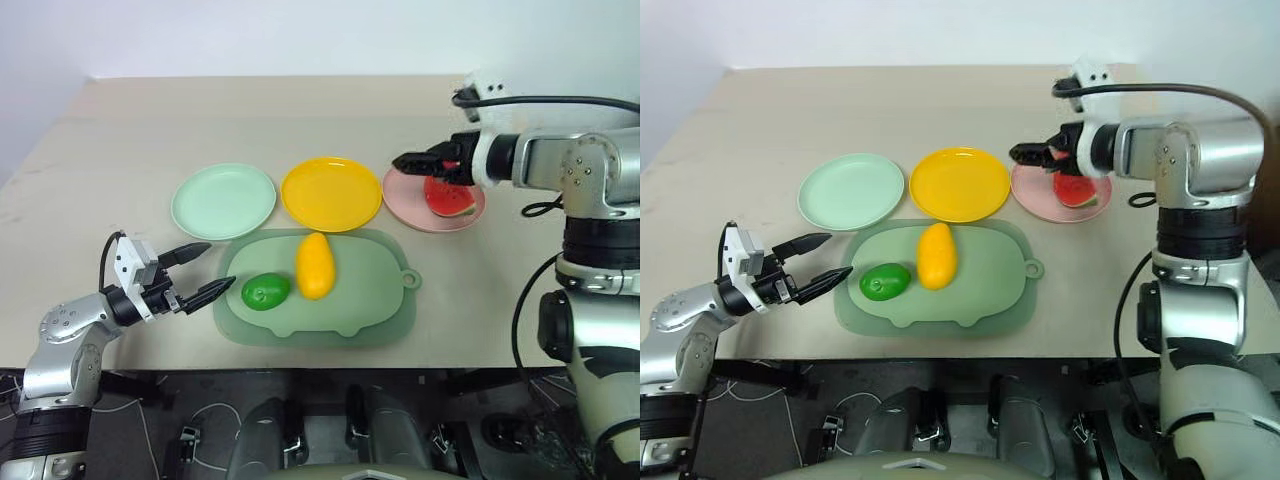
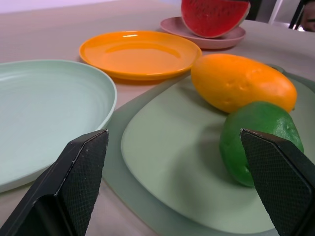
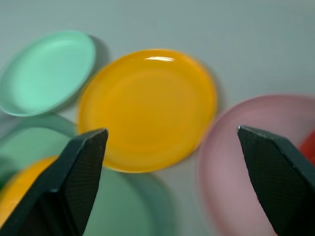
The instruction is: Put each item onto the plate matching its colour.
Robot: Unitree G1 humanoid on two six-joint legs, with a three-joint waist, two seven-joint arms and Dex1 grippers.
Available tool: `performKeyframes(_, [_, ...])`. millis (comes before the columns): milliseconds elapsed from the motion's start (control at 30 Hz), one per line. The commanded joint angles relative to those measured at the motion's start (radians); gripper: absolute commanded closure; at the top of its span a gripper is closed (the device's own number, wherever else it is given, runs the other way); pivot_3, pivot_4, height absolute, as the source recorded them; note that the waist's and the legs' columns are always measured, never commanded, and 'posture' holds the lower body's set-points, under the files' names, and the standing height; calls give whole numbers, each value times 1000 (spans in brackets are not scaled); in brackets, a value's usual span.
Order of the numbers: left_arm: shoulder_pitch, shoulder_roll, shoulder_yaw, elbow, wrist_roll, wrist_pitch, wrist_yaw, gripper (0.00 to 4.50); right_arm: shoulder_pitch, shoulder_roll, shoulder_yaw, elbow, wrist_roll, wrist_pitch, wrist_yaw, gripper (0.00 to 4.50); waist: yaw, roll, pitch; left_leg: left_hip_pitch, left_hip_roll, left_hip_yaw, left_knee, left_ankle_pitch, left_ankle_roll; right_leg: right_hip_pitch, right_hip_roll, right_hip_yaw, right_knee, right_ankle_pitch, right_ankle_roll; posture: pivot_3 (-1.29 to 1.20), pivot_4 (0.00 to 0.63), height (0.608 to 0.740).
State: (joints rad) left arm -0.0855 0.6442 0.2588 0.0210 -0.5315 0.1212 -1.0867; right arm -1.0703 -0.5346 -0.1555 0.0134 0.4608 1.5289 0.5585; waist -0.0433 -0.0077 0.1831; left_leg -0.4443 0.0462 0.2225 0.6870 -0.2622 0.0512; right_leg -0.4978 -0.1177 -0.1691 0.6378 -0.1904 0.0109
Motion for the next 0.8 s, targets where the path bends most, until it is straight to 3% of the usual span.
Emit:
performKeyframes(33, [-15,9,14,-10,-2,-14,-1,0,48,71,-40,-116,138,86,-77,53,0,0,0,0,0,0,0,0,0,0,0,0,0,0,0,0,150,696])
performKeyframes(333, [-43,3,-6,-11,4,-4,8,0,170,162,-48,-63,471,86,-410,53,0,-1,-1,0,-1,0,0,0,0,1,0,0,0,0,0,0,150,696])
performKeyframes(500, [-57,-3,-25,-54,3,26,34,0,167,194,-25,31,683,86,-573,53,-2,-1,-1,1,0,1,0,0,0,1,1,0,1,0,0,0,150,696])
performKeyframes(800, [-68,-2,-36,-66,3,48,47,0,172,280,36,101,919,86,-869,53,-1,-1,-1,1,0,1,0,0,0,1,2,0,2,0,0,0,150,696])
